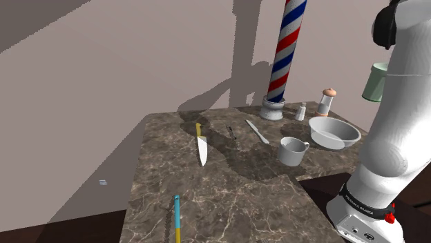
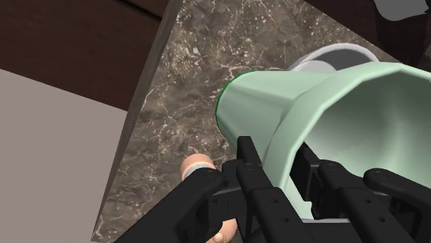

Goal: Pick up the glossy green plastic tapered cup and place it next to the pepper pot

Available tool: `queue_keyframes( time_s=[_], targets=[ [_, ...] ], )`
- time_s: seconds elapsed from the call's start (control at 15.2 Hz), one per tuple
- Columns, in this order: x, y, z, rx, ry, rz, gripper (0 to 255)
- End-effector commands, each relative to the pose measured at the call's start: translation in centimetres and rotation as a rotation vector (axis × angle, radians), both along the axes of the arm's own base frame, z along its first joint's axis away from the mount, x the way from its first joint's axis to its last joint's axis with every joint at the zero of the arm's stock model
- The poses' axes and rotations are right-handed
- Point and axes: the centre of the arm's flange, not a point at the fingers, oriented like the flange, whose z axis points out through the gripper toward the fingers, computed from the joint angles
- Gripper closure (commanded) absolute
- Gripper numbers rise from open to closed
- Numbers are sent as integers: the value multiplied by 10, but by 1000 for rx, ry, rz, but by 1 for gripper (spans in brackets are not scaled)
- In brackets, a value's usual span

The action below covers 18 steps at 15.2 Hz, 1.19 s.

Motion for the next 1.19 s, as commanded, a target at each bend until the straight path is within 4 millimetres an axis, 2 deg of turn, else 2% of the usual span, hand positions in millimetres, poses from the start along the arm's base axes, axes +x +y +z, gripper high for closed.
queue_keyframes(
  time_s=[0.0, 1.12],
  targets=[
    [0, 0, -10, -1, 0, 0, 255],
    [0, 0, -100, -1, 0, 0, 255]
  ],
)
